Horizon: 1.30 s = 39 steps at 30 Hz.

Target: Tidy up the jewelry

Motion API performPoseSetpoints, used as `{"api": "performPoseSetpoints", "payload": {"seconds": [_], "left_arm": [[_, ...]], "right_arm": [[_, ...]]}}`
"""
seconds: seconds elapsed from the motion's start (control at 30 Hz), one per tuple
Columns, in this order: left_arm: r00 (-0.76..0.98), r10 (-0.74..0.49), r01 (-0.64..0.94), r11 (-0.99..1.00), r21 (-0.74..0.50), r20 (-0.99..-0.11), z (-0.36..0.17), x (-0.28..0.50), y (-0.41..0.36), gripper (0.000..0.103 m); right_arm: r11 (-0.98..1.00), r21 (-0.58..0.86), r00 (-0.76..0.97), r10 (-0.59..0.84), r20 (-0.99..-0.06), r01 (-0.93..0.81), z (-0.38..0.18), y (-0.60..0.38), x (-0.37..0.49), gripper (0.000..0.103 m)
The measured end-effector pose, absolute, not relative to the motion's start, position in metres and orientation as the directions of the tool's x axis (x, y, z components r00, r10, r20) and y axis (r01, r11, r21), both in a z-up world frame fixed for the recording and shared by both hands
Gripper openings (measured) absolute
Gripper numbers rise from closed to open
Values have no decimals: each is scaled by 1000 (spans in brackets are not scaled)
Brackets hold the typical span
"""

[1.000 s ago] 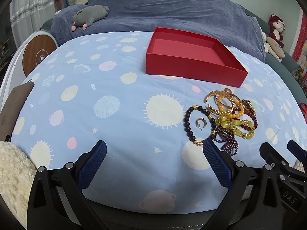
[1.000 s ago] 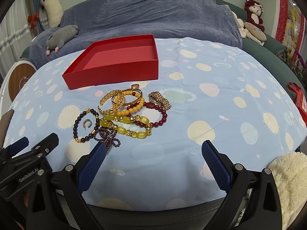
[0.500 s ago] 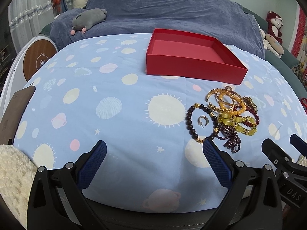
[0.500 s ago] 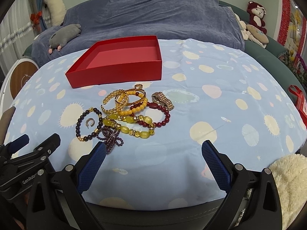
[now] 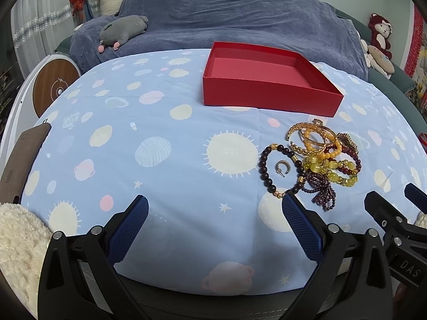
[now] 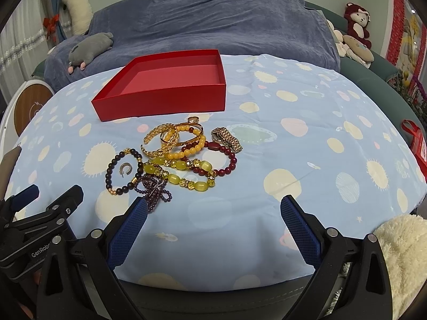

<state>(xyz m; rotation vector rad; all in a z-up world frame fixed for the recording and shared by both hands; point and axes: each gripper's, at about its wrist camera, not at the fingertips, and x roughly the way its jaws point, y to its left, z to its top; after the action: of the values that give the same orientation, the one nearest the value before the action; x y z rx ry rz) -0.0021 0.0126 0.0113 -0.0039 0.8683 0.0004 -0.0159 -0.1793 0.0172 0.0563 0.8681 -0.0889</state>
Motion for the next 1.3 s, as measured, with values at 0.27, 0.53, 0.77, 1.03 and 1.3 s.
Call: {"api": "performPoseSetpoints", "payload": {"seconds": [0.27,0.53,0.77,1.03,1.3], "left_arm": [[646,-1,-1,1000,-2,-763,11,-2,13,96],[646,0,-2,1000,-3,-763,11,-2,12,96],[647,-2,1,1000,-1,-763,11,-3,12,96],[648,-3,8,1000,3,-762,9,-3,11,96],[649,-5,14,1000,5,-761,11,-3,9,96]], "right_arm": [[996,7,644,-55,-763,94,17,-178,-16,96],[996,7,644,-55,-763,94,17,-177,-16,96],[996,5,644,-56,-763,93,16,-175,-17,96],[995,6,644,-56,-763,95,16,-176,-16,96],[995,7,644,-56,-763,95,16,-176,-18,96]]}}
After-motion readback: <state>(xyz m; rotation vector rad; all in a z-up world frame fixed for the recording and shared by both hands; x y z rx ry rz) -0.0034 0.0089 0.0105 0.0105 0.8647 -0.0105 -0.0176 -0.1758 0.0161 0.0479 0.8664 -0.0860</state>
